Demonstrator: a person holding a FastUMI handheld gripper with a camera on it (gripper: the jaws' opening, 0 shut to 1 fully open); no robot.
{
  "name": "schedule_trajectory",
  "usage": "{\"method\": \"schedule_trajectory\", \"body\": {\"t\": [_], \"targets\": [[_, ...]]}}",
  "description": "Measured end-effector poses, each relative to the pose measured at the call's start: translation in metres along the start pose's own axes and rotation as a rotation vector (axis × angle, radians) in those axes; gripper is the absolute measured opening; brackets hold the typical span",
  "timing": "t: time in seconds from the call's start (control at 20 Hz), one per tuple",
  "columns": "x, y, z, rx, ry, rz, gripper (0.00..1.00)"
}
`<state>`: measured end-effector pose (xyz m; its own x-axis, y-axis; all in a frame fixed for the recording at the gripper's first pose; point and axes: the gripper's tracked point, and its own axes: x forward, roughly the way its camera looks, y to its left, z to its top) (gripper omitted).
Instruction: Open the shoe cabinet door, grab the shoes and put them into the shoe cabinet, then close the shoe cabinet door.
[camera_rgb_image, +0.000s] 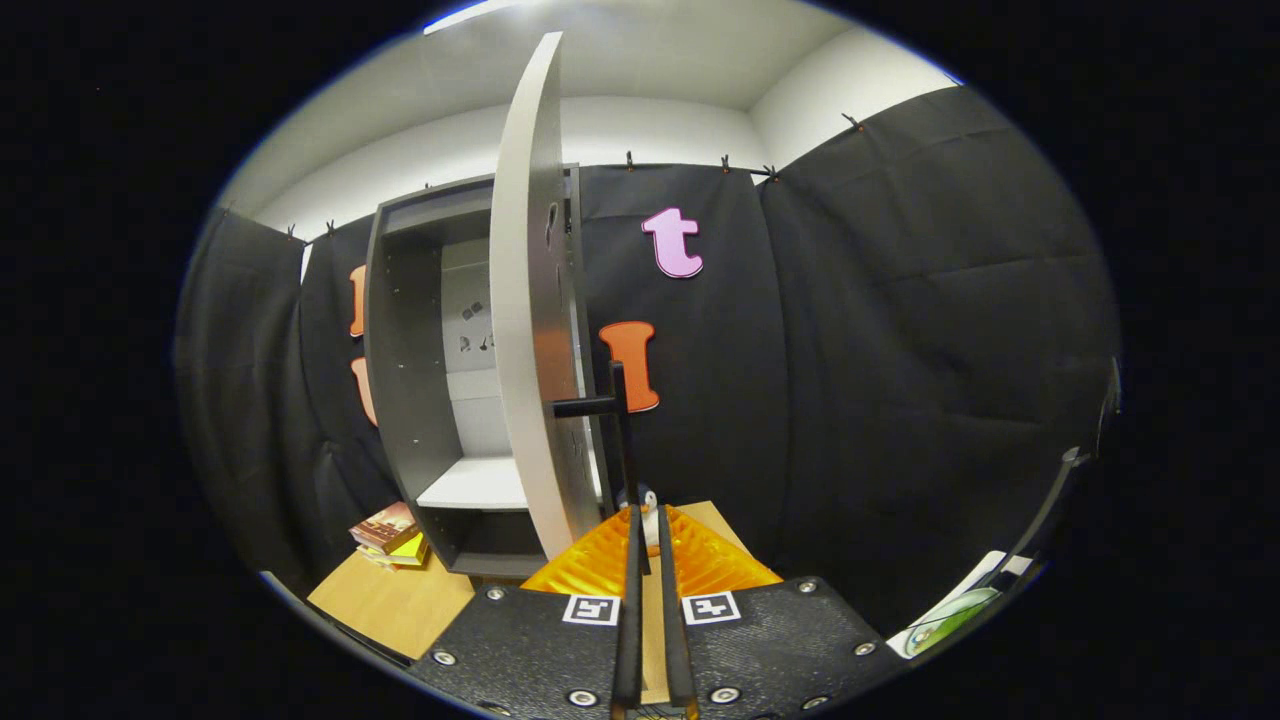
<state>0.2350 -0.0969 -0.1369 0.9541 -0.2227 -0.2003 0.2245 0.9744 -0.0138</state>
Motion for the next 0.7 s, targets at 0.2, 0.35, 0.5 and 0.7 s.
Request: {"method": "schedule_trajectory", "body": {"t": [0.2, 0.35, 0.5, 0.7], "targets": [[-0.004, -0.003, 0.003, -0.017, -0.003, -0.033, 0.09], [-0.007, -0.005, 0.005, -0.035, 0.006, -0.061, 0.09], [-0.009, -0.003, 0.006, -0.053, 0.011, -0.070, 0.09], [-0.016, 0.010, -0.003, -0.071, 0.046, -0.029, 0.11]]}}
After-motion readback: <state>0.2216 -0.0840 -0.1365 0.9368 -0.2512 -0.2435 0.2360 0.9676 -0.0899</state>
